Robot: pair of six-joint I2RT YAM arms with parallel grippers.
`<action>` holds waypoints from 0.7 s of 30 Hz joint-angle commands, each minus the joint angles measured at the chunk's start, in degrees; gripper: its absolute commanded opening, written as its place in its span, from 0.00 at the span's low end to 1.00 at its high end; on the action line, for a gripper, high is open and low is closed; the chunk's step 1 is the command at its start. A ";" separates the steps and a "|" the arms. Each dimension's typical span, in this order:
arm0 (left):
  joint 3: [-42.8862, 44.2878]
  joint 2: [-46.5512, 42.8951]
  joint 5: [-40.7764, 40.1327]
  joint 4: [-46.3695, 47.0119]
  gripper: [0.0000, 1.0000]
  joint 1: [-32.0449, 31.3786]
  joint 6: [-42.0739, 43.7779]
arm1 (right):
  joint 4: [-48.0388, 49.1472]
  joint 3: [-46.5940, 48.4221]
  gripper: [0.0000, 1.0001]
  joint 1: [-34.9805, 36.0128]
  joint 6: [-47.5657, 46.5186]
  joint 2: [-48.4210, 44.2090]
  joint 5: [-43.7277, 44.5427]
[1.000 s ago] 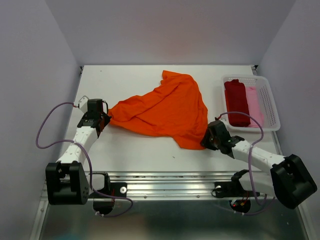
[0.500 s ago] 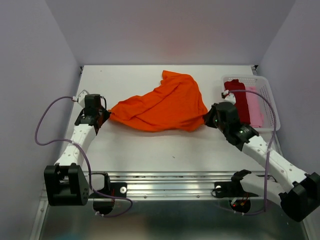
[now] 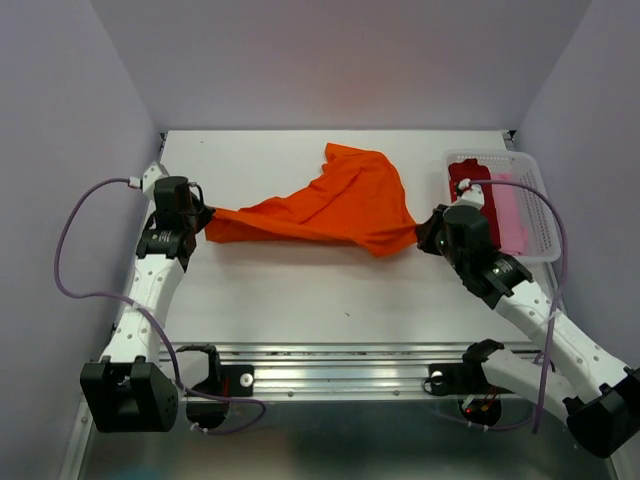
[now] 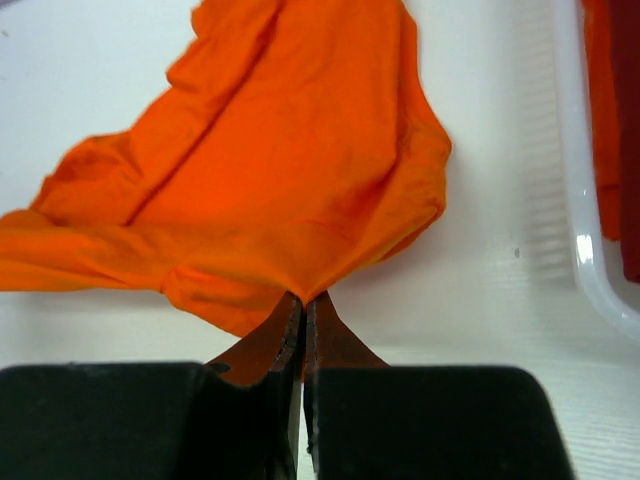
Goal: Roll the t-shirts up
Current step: Flatten out the T-shirt at the center of the board.
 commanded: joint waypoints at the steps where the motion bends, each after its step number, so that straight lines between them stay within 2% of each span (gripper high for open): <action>1: -0.32 -0.72 -1.02 -0.38 0.00 0.18 1.39 | -1.87 -3.20 0.01 -0.14 2.72 -0.59 -3.06; 4: -2.16 -0.89 -1.38 -0.38 0.00 0.18 1.39 | -3.02 -7.77 0.02 -0.14 7.37 -0.68 -10.61; 6: -3.30 -0.81 -1.29 -0.21 0.00 0.18 1.22 | -2.76 -12.41 0.15 -0.14 9.66 -0.85 -16.92; 7: -3.48 -0.80 -1.29 -0.03 0.00 0.18 1.13 | -2.76 -13.83 0.31 -0.14 11.67 -0.85 -18.27; 9: -3.84 -0.37 -1.11 0.23 0.00 0.18 0.96 | -3.63 -16.81 0.37 -0.14 13.79 -0.77 -18.46; 12: -3.84 -0.10 -1.20 0.23 0.00 0.18 1.04 | -5.04 -18.32 0.39 -0.14 14.42 -1.73 -16.62; 13: -3.75 -0.01 -1.29 0.23 0.00 0.18 1.30 | -5.13 -18.59 0.48 -0.14 14.42 -1.91 -16.00; 14: -3.84 -0.01 -1.29 0.23 0.00 0.18 1.31 | -5.13 -18.68 0.52 -0.14 14.33 -2.08 -15.56; 16: -3.92 0.16 -1.29 0.41 0.00 0.18 1.39 | -5.04 -18.68 0.54 -0.14 14.16 -1.30 -14.94; 21: -4.54 0.51 -0.76 1.02 0.00 0.18 1.39 | -2.15 -20.61 0.72 -0.14 13.45 0.29 -17.75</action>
